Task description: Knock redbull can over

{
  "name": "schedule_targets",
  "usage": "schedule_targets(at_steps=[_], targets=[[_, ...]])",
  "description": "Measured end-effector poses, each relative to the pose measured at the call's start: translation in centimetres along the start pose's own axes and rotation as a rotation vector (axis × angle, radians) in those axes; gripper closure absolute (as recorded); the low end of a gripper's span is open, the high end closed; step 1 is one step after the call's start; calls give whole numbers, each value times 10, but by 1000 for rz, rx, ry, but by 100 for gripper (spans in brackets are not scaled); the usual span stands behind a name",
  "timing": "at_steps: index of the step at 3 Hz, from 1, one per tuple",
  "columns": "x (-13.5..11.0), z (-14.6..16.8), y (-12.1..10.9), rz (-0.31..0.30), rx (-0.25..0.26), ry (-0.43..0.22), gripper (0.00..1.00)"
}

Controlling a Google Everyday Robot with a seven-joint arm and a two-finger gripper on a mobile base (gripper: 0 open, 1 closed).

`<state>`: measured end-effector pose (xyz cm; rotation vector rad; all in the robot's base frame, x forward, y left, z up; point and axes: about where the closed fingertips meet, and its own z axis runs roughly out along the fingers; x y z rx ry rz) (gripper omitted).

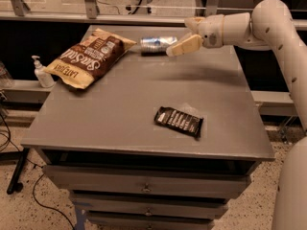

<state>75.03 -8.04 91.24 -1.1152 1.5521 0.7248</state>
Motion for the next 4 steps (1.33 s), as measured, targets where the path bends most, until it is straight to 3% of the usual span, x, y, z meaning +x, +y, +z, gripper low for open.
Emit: schedule_targets(at_steps=[2,4], targets=[[-4,-25,13,-46,-44,-21,0],[-4,-87,9,-78,-35,22,0]])
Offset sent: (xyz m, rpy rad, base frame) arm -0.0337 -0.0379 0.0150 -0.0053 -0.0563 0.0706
